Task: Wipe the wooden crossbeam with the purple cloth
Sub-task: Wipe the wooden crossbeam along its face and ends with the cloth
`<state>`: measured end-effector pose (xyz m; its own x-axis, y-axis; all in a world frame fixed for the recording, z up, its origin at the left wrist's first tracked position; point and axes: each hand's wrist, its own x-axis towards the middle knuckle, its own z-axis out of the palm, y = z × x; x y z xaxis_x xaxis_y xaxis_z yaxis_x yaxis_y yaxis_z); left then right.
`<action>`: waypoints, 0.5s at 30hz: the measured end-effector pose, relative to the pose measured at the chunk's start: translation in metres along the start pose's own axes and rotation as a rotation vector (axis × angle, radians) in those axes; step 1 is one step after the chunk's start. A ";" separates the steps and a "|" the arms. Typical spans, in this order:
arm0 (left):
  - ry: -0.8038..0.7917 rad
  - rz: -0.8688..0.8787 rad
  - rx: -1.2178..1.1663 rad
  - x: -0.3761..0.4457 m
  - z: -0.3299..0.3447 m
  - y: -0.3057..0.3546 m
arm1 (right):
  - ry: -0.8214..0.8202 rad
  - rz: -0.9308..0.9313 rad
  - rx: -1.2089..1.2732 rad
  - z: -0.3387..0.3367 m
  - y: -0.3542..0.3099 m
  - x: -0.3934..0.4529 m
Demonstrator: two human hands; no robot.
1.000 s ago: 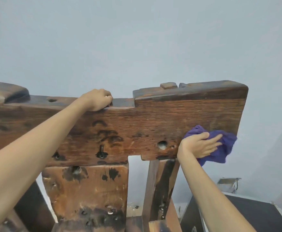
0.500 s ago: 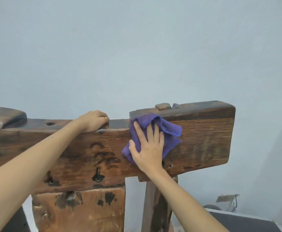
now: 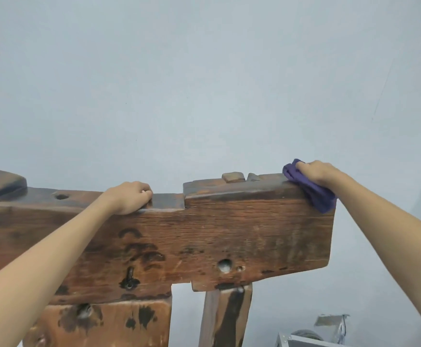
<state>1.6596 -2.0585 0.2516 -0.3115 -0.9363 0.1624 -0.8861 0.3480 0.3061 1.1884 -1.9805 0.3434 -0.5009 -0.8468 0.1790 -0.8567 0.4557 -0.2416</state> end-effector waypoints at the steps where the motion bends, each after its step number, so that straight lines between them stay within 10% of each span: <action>1: 0.012 -0.004 0.002 0.001 0.000 -0.001 | -0.043 -0.001 -0.033 0.000 -0.006 0.009; 15: 0.176 0.031 -0.023 -0.003 0.002 0.003 | -0.086 -0.297 0.190 0.047 -0.167 -0.036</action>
<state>1.6570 -2.0552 0.2497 -0.2719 -0.9029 0.3329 -0.8682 0.3794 0.3200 1.3548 -2.0389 0.3324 -0.2146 -0.9582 0.1893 -0.9213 0.1342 -0.3651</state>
